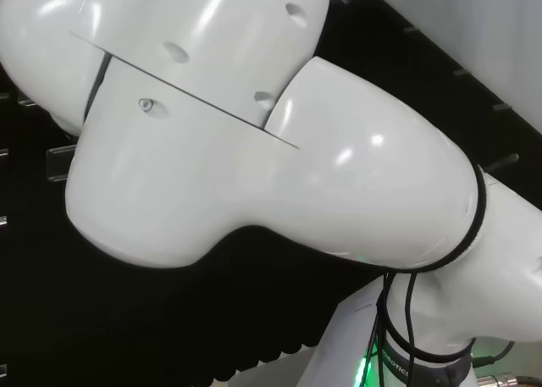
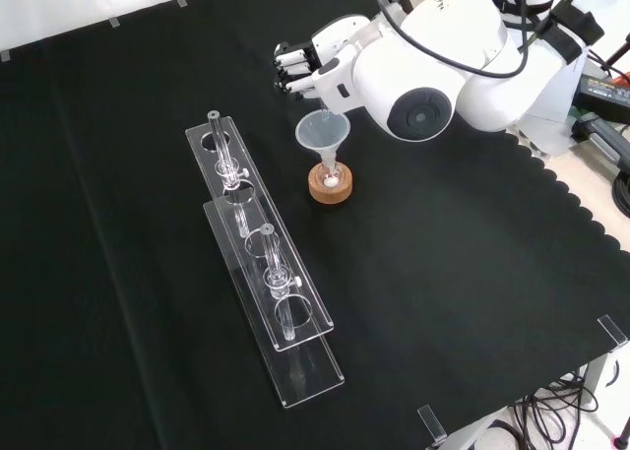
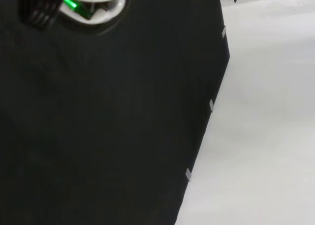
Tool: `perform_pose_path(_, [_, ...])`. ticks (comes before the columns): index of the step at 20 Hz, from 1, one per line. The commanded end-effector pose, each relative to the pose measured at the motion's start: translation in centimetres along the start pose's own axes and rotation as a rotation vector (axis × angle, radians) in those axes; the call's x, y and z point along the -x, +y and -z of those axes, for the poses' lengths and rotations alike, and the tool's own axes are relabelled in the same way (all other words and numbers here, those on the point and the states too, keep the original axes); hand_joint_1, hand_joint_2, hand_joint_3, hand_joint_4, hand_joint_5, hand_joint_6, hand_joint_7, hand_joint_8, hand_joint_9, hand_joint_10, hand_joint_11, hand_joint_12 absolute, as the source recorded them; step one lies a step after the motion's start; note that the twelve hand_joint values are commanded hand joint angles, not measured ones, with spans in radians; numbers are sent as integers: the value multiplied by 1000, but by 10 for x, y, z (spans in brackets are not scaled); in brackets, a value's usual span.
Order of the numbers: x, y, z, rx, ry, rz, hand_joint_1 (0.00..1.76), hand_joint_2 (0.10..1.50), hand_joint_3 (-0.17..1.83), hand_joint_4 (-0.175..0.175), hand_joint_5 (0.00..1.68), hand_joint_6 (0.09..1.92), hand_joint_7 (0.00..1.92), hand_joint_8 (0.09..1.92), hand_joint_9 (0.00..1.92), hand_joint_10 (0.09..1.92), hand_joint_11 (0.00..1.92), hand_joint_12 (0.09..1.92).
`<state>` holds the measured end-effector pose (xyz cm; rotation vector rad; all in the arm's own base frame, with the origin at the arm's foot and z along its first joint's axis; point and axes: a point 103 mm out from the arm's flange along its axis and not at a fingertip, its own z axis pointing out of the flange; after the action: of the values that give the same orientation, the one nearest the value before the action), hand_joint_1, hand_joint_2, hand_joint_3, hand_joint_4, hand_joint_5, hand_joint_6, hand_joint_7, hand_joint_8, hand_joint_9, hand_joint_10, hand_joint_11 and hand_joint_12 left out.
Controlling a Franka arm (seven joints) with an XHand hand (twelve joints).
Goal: Pour all the NaCl from the weighing funnel into the round-bottom flask.
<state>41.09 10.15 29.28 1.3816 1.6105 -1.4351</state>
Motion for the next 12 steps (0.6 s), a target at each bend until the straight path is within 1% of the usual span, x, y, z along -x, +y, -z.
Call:
perform_pose_path(1, [1, -2, 3, 2, -10, -3, 1101, 671, 698, 175, 1189, 841, 499, 659, 778, 432, 635, 1136])
perform_pose_path(6, [1, -2, 2, 4, 6, -6, 1100, 671, 699, 175, 1189, 841, 499, 659, 777, 432, 637, 1136])
perform_pose_path(12, [3, 0, -1, 16, 98, -7, 1100, 671, 698, 175, 1189, 840, 498, 659, 776, 432, 639, 1136])
